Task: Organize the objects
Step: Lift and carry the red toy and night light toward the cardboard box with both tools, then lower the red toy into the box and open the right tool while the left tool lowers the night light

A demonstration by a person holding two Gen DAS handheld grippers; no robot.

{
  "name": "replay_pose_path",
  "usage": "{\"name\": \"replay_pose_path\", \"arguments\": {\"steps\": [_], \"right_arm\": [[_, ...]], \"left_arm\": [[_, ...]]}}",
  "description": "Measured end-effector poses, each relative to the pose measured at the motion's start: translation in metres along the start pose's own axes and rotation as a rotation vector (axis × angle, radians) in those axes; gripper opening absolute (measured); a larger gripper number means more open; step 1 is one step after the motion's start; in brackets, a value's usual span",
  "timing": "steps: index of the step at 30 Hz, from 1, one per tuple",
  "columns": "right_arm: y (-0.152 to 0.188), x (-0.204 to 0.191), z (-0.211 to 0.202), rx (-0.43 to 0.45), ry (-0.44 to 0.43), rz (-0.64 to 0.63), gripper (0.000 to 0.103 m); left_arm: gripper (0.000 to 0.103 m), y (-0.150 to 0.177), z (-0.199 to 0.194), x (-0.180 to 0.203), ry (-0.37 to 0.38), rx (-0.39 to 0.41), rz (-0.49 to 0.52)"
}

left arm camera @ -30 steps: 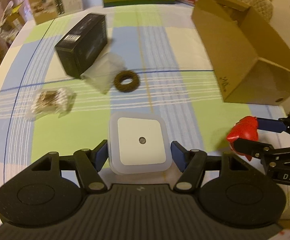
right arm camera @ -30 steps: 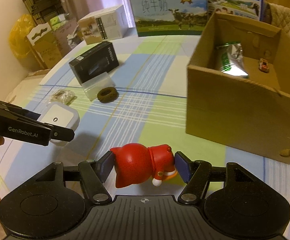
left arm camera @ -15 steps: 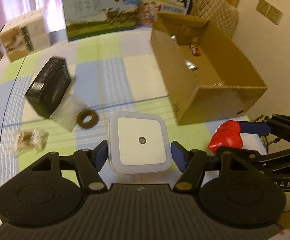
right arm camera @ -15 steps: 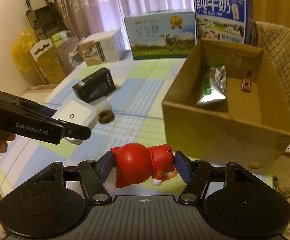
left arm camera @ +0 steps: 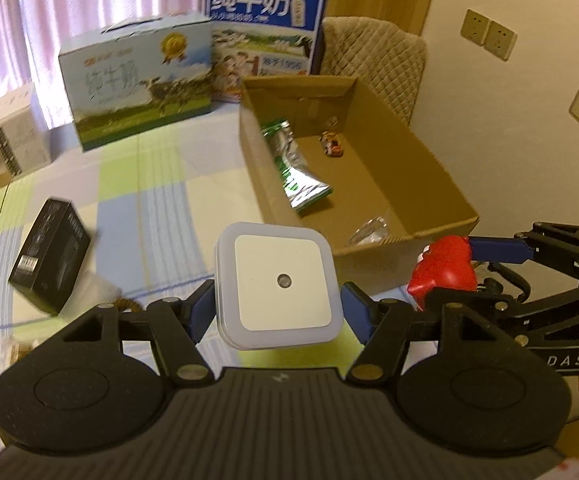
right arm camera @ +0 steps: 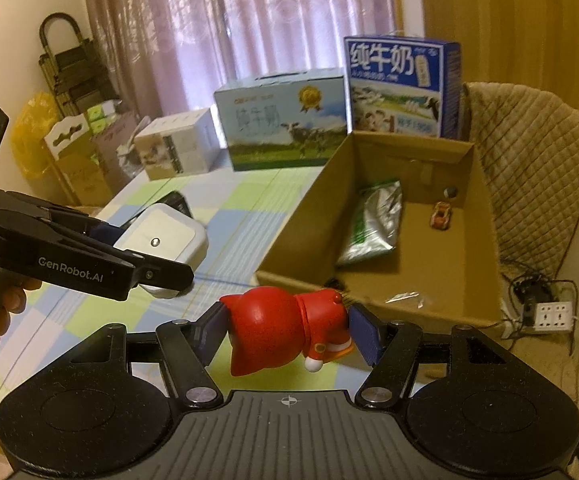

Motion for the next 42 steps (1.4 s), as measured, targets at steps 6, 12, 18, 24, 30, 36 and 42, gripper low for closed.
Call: {"name": "replay_pose_path", "arguments": {"steps": [6,12,18,24,30,36,42], "right_arm": [[-0.012,0.021,-0.006,0.024,0.024,0.002,0.063],[-0.024,0.045,-0.008,0.047,0.046,-0.001,0.063],[-0.034,0.066,-0.002,0.059,0.067,-0.016,0.063],[-0.037,0.084,0.013,0.050,0.070,-0.035,0.063],[-0.038,0.102,0.031,0.030,0.071,-0.040,0.063],[-0.036,0.118,0.046,0.006,0.072,-0.045,0.063],[-0.034,0.131,0.063,-0.023,0.068,-0.060,0.063]], "left_arm": [[0.063,-0.015,0.012,0.015,0.018,0.018,0.024],[0.063,-0.028,0.024,0.030,0.032,0.030,0.046],[0.063,-0.045,0.040,0.043,0.044,0.045,0.057],[0.063,-0.058,0.062,0.056,0.047,0.046,0.079],[0.063,-0.066,0.083,0.065,0.047,0.037,0.096],[0.063,-0.072,0.101,0.067,0.042,0.024,0.102],[0.063,-0.072,0.122,0.070,0.037,-0.015,0.117]]}}
Point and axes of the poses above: each gripper's, at about its wrist camera, not at the fingertips, and z roughly the way its jaws point, x to its right, y to its underside, the point moved 5 cm from there along z, roughly the way its jaws point, and after that the axes turned 10 degrees about x, right-handed, at the moved point
